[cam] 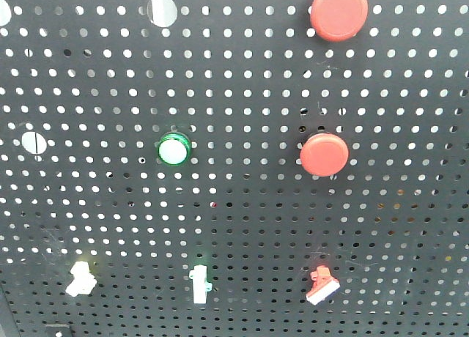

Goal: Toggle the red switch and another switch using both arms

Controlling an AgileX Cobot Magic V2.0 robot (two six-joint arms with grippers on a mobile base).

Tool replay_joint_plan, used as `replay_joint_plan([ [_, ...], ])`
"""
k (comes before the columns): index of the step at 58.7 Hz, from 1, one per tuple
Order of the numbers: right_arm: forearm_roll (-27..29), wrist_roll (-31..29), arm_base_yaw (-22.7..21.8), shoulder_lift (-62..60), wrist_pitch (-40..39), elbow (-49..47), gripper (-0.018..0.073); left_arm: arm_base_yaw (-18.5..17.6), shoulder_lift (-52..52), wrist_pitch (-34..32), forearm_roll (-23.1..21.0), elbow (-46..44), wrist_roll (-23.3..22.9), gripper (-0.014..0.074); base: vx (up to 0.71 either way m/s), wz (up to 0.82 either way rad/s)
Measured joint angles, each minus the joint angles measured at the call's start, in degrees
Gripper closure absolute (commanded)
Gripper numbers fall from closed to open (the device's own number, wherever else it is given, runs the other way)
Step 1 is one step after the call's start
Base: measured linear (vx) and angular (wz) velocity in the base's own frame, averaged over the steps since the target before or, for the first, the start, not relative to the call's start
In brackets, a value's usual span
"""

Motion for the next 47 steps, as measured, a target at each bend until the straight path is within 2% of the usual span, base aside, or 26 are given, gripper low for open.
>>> replay_joint_plan([
  [10, -0.25, 0.85, 0.00, 0.00, 0.46, 0.00, 0.0566, 0.00, 0.00, 0.00, 0.00, 0.00, 0.00, 0.0594, 0.00, 0.00],
  [14, -4.09, 4.53, -0.12, 0.41, 1.45, 0.00, 0.0566, 0.00, 0.00, 0.05, 0.00, 0.00, 0.00, 0.0594, 0.00, 0.00],
  [16, -8.29, 7.78, -0.23, 0.99, 2.39, 0.00, 0.0566, 0.00, 0.00, 0.05, 0.00, 0.00, 0.00, 0.0594, 0.00, 0.00],
  [21, -23.19, 18.37, -0.35, 3.35, 5.10, 0.00, 0.0566, 0.00, 0.00, 0.05, 0.00, 0.00, 0.00, 0.0594, 0.00, 0.00],
  [24, -35.28, 28.45, -0.93, 5.11, 7.93, 0.00, 0.0566, 0.00, 0.00, 0.05, 0.00, 0.00, 0.00, 0.0594, 0.00, 0.00],
  [28, -48.78, 41.00, -2.75, 7.47, 11.45, 0.08, 0.0566, 0.00, 0.00, 0.05, 0.00, 0.00, 0.00, 0.0594, 0.00, 0.00],
  [29, -51.51, 43.85, -3.68, 7.85, 12.11, 0.26, 0.0566, 0.00, 0.00, 0.05, 0.00, 0.00, 0.00, 0.0594, 0.00, 0.00],
  [30, -56.43, 49.39, -4.81, 8.31, 13.56, 0.66, 0.0566, 0.00, 0.00, 0.05, 0.00, 0.00, 0.00, 0.0594, 0.00, 0.00],
  [32, -61.64, 55.87, -7.10, 8.71, 15.29, 1.49, 0.0566, 0.00, 0.00, 0.05, 0.00, 0.00, 0.00, 0.0594, 0.00, 0.00],
  [36, -69.04, 66.57, -12.81, 8.40, 17.94, 4.13, 0.0566, 0.00, 0.00, 0.05, 0.00, 0.00, 0.00, 0.0594, 0.00, 0.00],
  [39, -72.54, 72.26, -17.15, 6.68, 18.77, 6.66, 0.0566, 0.00, 0.00, 0.05, 0.00, 0.00, 0.00, 0.0594, 0.00, 0.00],
  [43, -75.78, 77.63, -22.76, 3.43, 18.79, 10.42, 0.0566, 0.00, 0.00, 0.05, 0.00, 0.00, 0.00, 0.0594, 0.00, 0.00],
  [47, -78.15, 79.85, -25.98, -0.78, 18.42, 14.42, 0.0566, 0.00, 0.00, 0.05, 0.00, 0.00, 0.00, 0.0594, 0.00, 0.00],
])
